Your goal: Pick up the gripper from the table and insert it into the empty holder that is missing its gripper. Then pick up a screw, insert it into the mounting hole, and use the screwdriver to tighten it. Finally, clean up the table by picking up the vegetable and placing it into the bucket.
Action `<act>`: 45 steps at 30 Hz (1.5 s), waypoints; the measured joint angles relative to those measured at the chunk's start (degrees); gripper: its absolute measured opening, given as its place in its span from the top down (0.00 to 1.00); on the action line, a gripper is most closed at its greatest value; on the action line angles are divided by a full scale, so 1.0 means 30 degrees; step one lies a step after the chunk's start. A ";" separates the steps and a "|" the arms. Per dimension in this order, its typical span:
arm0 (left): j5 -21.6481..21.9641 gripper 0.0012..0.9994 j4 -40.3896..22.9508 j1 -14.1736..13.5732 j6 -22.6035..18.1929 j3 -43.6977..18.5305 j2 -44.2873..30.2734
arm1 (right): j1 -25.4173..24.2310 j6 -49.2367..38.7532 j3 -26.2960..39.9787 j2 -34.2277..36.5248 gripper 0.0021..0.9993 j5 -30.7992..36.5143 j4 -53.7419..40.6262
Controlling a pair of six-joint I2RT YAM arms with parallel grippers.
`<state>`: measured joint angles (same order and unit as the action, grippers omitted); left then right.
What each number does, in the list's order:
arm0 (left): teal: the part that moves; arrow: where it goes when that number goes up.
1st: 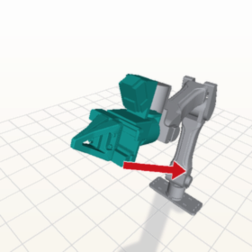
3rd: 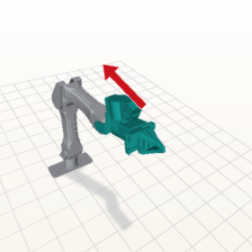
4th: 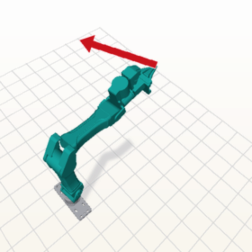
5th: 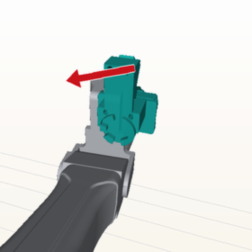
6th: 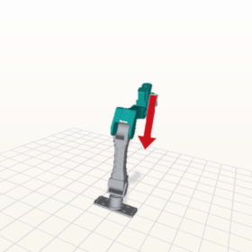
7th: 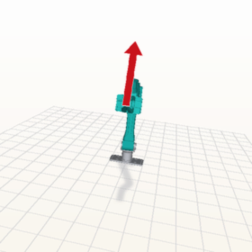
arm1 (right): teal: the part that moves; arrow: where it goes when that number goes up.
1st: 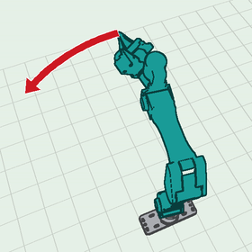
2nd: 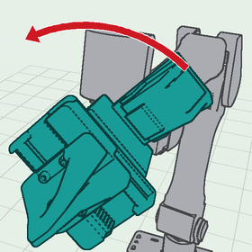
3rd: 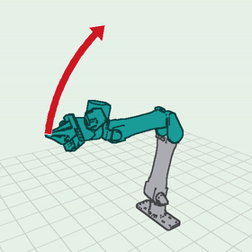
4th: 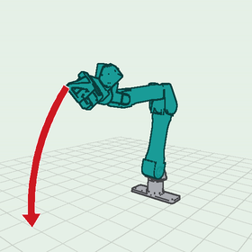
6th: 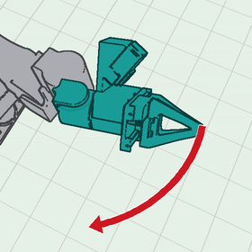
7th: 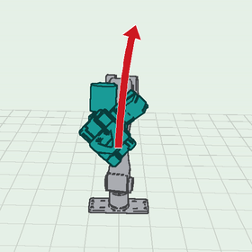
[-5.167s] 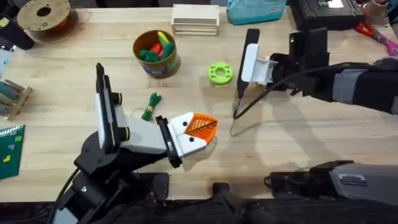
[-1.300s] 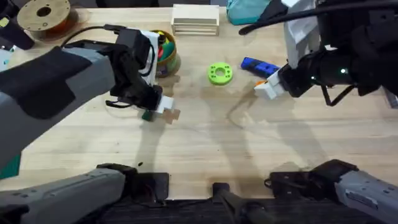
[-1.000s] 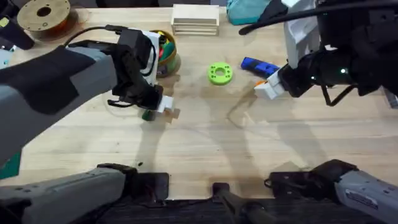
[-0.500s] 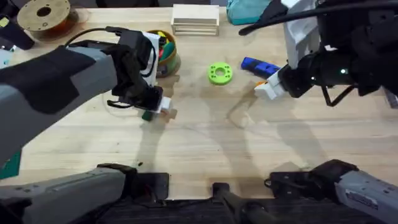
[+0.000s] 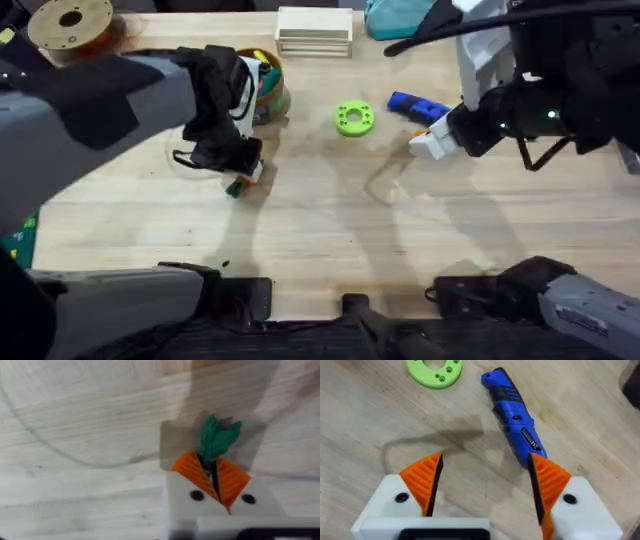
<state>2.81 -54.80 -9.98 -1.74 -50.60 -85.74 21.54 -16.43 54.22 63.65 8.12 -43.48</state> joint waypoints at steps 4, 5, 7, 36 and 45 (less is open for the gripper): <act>-0.0004 0.98 -0.3098 0.0000 0.0000 -0.2243 -0.0062 | 0.0000 0.0007 0.0000 0.0002 0.05 0.0007 0.0000; -0.0006 0.98 -0.3867 0.0000 0.0000 -0.3026 -0.0062 | 0.0000 0.0000 0.0000 0.0002 0.05 0.0007 0.0006; -0.0007 0.98 -0.5408 0.0000 0.0000 -0.4903 -0.0062 | 0.0000 0.0007 0.0000 0.0002 0.05 0.0004 0.0000; 0.0140 0.42 0.1171 0.0000 0.5998 -1.0502 -0.4360 | 0.0000 0.0051 0.0000 -0.0005 0.05 0.0000 0.0058; 0.0437 0.01 -0.0605 -0.0105 0.5031 -1.1799 -0.4129 | 0.0000 0.0066 0.0006 0.0002 0.05 0.0034 0.0354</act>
<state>4.12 -56.62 -10.29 13.36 -86.00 -98.13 21.54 -16.23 54.23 63.66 8.22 -42.42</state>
